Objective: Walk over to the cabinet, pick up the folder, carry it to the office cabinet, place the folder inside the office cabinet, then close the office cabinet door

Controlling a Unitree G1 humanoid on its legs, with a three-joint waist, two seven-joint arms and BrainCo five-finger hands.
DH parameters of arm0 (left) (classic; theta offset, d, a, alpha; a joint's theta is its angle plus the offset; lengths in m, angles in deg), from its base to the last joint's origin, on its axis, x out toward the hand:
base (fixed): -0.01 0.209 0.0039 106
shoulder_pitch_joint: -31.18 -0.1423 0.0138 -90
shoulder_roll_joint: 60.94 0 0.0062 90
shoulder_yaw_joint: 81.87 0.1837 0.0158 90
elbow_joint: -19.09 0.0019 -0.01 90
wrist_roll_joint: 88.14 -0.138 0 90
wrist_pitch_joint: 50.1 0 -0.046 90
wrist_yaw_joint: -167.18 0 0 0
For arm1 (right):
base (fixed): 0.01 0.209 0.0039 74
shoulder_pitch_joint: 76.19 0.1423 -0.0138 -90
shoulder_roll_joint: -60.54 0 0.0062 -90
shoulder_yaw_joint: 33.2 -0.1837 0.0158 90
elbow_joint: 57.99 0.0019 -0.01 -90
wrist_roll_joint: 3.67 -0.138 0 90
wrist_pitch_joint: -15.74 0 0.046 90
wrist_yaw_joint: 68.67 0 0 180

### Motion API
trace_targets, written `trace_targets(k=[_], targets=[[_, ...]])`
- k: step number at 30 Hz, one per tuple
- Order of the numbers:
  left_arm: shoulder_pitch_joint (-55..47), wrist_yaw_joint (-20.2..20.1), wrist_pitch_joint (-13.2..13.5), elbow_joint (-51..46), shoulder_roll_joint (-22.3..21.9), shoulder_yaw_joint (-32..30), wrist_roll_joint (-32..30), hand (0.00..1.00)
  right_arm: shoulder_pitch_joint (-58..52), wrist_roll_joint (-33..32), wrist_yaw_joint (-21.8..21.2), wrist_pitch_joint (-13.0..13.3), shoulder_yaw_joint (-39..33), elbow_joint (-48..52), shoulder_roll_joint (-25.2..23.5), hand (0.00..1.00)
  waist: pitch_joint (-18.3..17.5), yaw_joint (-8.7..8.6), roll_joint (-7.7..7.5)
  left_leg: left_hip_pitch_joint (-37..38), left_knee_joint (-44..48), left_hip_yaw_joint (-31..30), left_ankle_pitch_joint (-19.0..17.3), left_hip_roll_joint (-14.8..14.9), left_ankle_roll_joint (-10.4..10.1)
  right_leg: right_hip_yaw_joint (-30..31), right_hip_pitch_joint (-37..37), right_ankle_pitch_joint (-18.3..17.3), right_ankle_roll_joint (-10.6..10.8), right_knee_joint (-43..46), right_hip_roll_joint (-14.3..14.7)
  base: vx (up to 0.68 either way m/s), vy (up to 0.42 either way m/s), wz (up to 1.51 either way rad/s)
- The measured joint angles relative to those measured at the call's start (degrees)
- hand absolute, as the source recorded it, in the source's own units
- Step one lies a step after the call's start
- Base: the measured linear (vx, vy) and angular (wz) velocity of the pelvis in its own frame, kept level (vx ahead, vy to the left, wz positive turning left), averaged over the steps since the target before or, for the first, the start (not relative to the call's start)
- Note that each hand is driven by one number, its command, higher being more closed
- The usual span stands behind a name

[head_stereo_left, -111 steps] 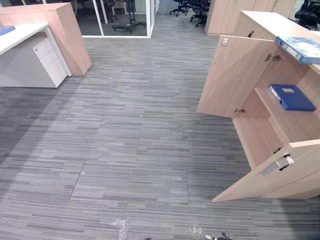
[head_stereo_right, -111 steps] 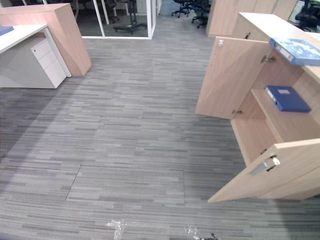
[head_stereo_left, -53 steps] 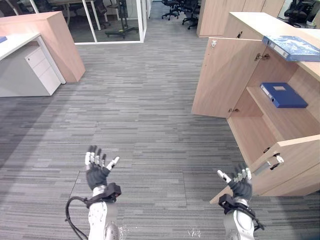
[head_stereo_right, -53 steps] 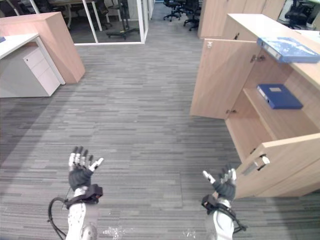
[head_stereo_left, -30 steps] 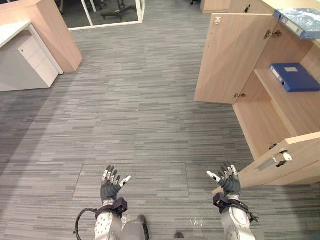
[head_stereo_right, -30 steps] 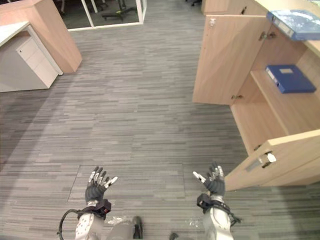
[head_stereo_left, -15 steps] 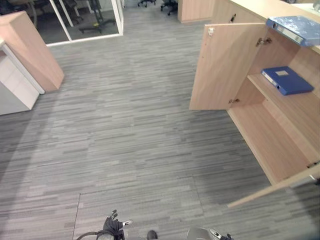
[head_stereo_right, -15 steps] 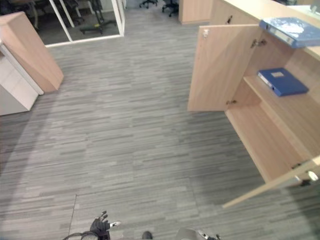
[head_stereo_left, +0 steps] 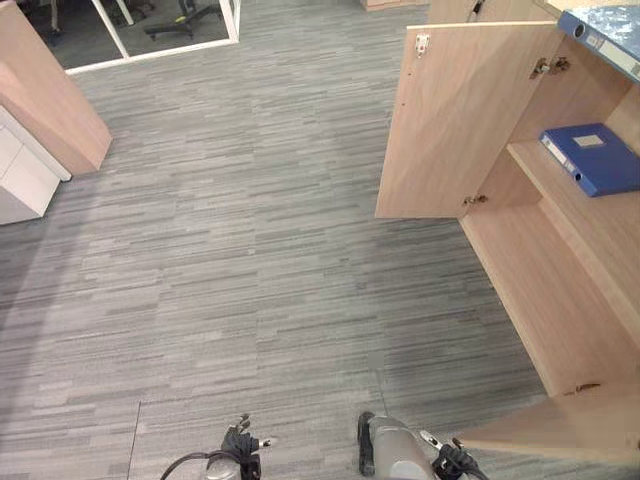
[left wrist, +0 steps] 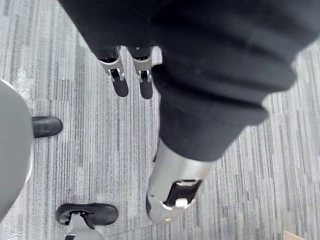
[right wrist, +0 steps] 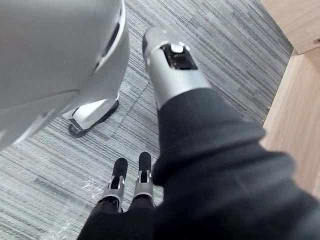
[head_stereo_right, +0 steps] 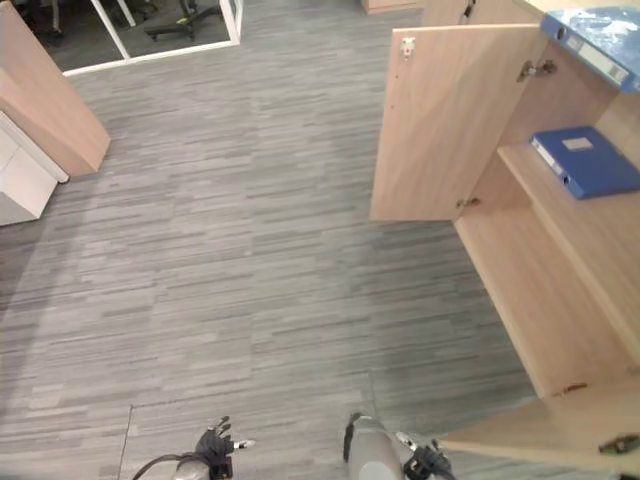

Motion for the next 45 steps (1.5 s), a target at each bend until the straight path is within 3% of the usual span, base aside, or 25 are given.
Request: trace_targets(k=[1, 2, 3, 4, 6, 8, 11, 12, 14, 15, 16, 18, 19, 24, 26, 28, 29, 31, 33, 34, 35, 37, 38, 40, 45], targets=[[-0.2, 0.0, 0.0, -1.2, -0.1, -1.7, 0.3, 0.00, -0.8, 0.0, 0.0, 0.0, -0.5, 0.0, -0.2, 0.00, 0.2, -0.33, -0.03, -6.8, 17.5, -1.1, 0.0, 3.1, -1.2, -1.9, 5.6, 0.4, -0.6, -5.0, 1.4, 0.38, -0.267, 0.39], [-0.8, 0.0, 0.0, -2.4, -0.1, -3.2, 0.3, 0.00, -1.3, 0.1, 0.0, 0.0, 0.0, 0.1, -0.1, 0.00, 0.2, 0.04, -0.02, -10.9, 28.9, -1.7, 0.6, 5.1, -2.4, -2.2, 8.8, 0.8, -1.2, -7.8, 2.9, 0.37, -0.246, 0.23], [-1.4, 0.1, 0.0, -3.0, -0.2, -4.1, 0.3, 0.00, -1.6, 0.1, 0.0, 0.0, 0.1, 0.3, -0.1, 0.00, 0.1, 0.29, 0.06, -13.0, 35.2, -1.8, 0.8, 6.3, -2.7, -2.2, 10.8, 0.9, -1.5, -9.5, 3.9, 0.27, -0.135, -0.22], [-2.5, 0.4, 0.0, -3.8, 0.0, -5.1, 0.9, 0.00, -1.9, 0.1, 0.1, 0.0, 0.6, 0.5, -0.1, 0.00, 0.1, 0.65, 0.12, -16.1, 43.8, -0.9, 0.7, 8.1, -2.6, -1.8, 14.2, 1.2, -3.1, -12.3, 5.5, 0.26, -0.102, -0.30], [-3.2, 1.0, 0.0, -4.5, -0.2, -6.3, 2.6, 0.00, -1.8, 0.1, 0.3, 0.0, 0.9, 0.5, -0.1, 0.00, 0.1, 1.27, 0.13, -19.6, 48.0, 1.4, -0.3, 8.9, -1.3, 0.0, 18.5, 1.3, -4.2, -15.1, 6.6, 0.38, -0.050, -0.43], [-2.8, 1.7, 0.3, -4.9, -0.7, -7.9, 3.4, 0.00, -1.6, 0.1, 0.8, 0.0, 0.9, 0.4, -0.1, 0.00, 0.2, 2.82, -0.01, -22.8, 45.2, 3.1, -2.6, 7.8, -0.6, 2.7, 20.7, 1.4, -4.4, -16.7, 6.1, 0.43, 0.030, -0.74], [-2.6, 2.4, 0.7, -5.2, -1.1, -8.2, 4.3, 0.00, 0.2, 0.2, 0.9, 0.0, 0.4, 0.4, -0.2, 0.00, 0.4, 3.84, -0.33, -25.5, 27.8, 1.9, -4.4, 2.6, 0.6, 7.7, 23.3, 1.5, -3.7, -18.4, 2.3, 0.40, 0.170, -0.95], [-2.6, 2.6, 0.7, -5.2, -1.1, -8.2, 4.3, 0.00, 0.3, 0.2, 0.9, 0.0, 0.4, 0.5, -0.3, 0.00, 0.4, 3.95, -0.39, -26.1, 19.6, -0.7, -3.9, 0.8, 0.5, 9.1, 24.5, 1.1, -2.5, -19.1, 0.7, 0.46, 0.309, -0.78], [-2.8, 2.9, 0.9, -5.1, -1.2, -8.1, 4.3, 0.00, -0.2, 0.6, 0.9, 0.0, 0.4, 0.8, -0.6, 0.00, 0.2, 4.10, -0.11, -25.8, 7.3, -5.1, 1.0, -0.3, 0.6, 10.3, 26.1, -0.5, 0.4, -19.7, -1.0, 0.39, 0.301, -0.66], [-2.9, 3.2, 1.2, -4.6, -1.6, -8.3, 4.5, 0.00, -1.1, 1.9, 0.9, 0.0, 0.4, 1.6, -0.5, 0.00, -0.2, 4.24, 0.46, -26.0, 3.2, -7.8, 5.4, 0.4, 0.1, 11.5, 27.2, -2.5, 2.4, -19.7, -1.0, 0.41, 0.369, -0.57], [-2.6, 3.1, 1.3, -4.3, -1.4, -8.6, 5.1, 0.00, -1.5, 2.5, 0.9, 0.0, 0.4, 1.4, -0.8, 0.00, -0.7, 4.46, 0.12, -25.9, 5.1, -8.2, 11.1, -0.2, -0.4, 13.1, 28.1, -3.9, 3.8, -19.5, -2.0, 0.48, 0.449, -0.49], [-2.3, 3.1, 1.2, -4.2, -0.1, -8.7, 5.2, 0.00, -1.9, 2.5, 0.8, 0.0, 0.3, 1.1, -2.2, 0.00, -1.5, 4.30, -2.58, -25.8, 5.2, -6.2, 9.4, -2.5, 0.7, 14.0, 26.6, -2.9, 4.1, -18.1, -4.6, 0.29, 0.290, -0.28], [-2.3, 3.0, 1.2, -3.6, 0.1, -8.9, 5.5, 0.00, -1.9, 2.6, 0.8, 0.0, -0.2, 0.8, -2.4, 0.00, -1.8, 4.33, -3.02, -25.7, 5.5, -5.2, 8.3, -3.1, 1.4, 15.1, 25.7, -1.9, 4.6, -17.0, -5.6, 0.32, 0.317, -0.33], [-3.2, 2.8, 0.7, -1.7, 1.4, -8.5, 9.5, 0.00, -1.6, 3.3, 0.0, -0.1, -2.1, -1.9, -1.8, 0.00, -4.2, 5.19, -3.18, -20.1, 4.6, 3.3, 3.5, -5.1, 4.1, 21.4, 21.6, 3.8, 6.9, -10.3, -9.3, 0.30, 0.255, -0.71], [-3.4, 2.6, 0.4, -1.7, 1.7, -7.3, 9.5, 0.00, -1.7, 3.4, -0.1, -0.3, -2.4, -1.9, -1.8, 0.00, -4.3, 5.22, -3.15, -16.9, 2.3, 4.9, 3.1, -5.4, 4.6, 22.1, 17.9, 4.9, 7.3, -2.3, -9.3, 0.22, 0.147, -0.59], [-3.6, 2.4, 0.4, -1.7, 2.0, -5.2, 9.5, 0.00, -1.9, 4.0, -0.1, -0.5, -3.7, -1.9, -1.7, 0.00, -4.0, 4.31, -2.73, -11.1, -1.2, 6.4, 2.4, -6.3, 5.6, 20.9, 11.8, 8.0, 7.9, 13.6, -9.4, 0.19, 0.070, -0.36], [-3.5, 2.4, 0.3, -1.7, 2.2, -4.9, 9.5, 0.00, -1.8, 4.1, -0.1, -0.5, -4.1, -1.8, -1.8, 0.00, -3.8, 3.98, -2.43, -9.9, -1.6, 6.5, 2.1, -6.2, 5.8, 19.6, 10.4, 6.3, 7.5, 17.1, -9.4, 0.17, 0.004, -0.15], [-3.3, 2.4, 0.4, -1.8, 2.6, -4.4, 9.5, 0.00, -1.6, 4.3, -0.1, -0.5, -2.9, -0.1, -1.7, 0.00, -3.5, 2.65, -2.02, -5.3, -4.5, 6.6, 2.1, -5.3, 5.6, 11.5, 4.4, -2.0, 5.2, 23.3, -7.9, 0.17, -0.068, -0.05], [-3.4, 2.4, 0.4, -1.8, 2.6, -4.5, 9.3, 0.00, -1.6, 4.4, -0.1, -0.4, -1.4, 0.7, -1.7, 0.00, -3.4, 2.54, -2.09, -3.7, -5.0, 7.3, 1.6, -3.9, 3.9, 7.1, 0.7, -3.7, 4.5, 16.3, -5.6, 0.20, -0.165, -0.15], [-3.4, 2.4, 0.4, -1.8, 2.5, -4.5, 8.8, 0.00, -1.6, 4.4, -0.1, -0.3, -1.2, 1.0, -1.8, 0.00, -3.0, 2.56, -3.01, -2.7, -5.1, 7.6, 0.9, -4.3, 2.3, 5.0, -0.1, -0.7, 4.7, 5.8, -5.1, 0.23, -0.225, -0.21], [-3.4, 2.3, 0.4, -1.6, 2.1, -4.6, 8.6, 0.00, -1.6, 4.4, -0.1, -0.3, -1.2, 0.9, -1.9, 0.00, -2.7, 2.51, -3.80, -2.1, -5.2, 7.7, 0.4, -4.9, 1.6, 5.0, 0.0, 2.3, 4.6, 2.2, -4.8, 0.20, -0.204, -0.20], [-3.4, 2.1, 0.0, -0.5, -0.7, -5.3, 8.2, 0.00, -1.6, 4.3, 0.0, -0.2, -1.8, 0.2, -0.1, 0.00, -2.9, 2.19, -0.01, -1.0, -8.0, 6.2, 0.4, -3.3, 1.3, 4.4, 1.0, 3.3, 3.9, -0.8, -1.6, 0.20, -0.131, -0.38], [-3.4, 2.0, 0.0, -0.3, -1.0, -5.5, 7.5, 0.00, -1.3, 4.3, -0.1, -0.1, -1.8, 0.4, 0.1, 0.00, -2.8, 2.10, 0.42, -0.9, -9.4, 6.8, 0.5, -2.2, 0.8, 4.9, 0.3, 3.5, 3.7, -1.3, 0.2, 0.22, -0.149, -0.53], [-1.9, 1.7, -0.1, 0.3, -0.9, -5.7, 6.5, 0.00, -1.3, 4.4, 0.0, -0.2, -1.9, 0.1, 0.1, 0.00, -2.2, 2.07, 0.28, 0.3, -10.3, 7.8, 0.9, -0.6, 0.2, 4.1, -0.1, 3.6, 3.8, -0.7, 2.1, 0.13, -0.130, -0.50], [-0.1, 1.3, -0.2, 0.4, -2.1, -6.1, 3.6, 0.00, -2.5, 4.2, 0.0, -0.7, -4.7, -0.2, -0.4, 0.00, -1.4, 0.50, 0.08, 1.7, -9.1, 8.1, 1.0, -0.2, -0.4, 0.0, 1.4, 1.7, 2.6, -1.3, 1.6, 0.04, -0.035, -0.11]])
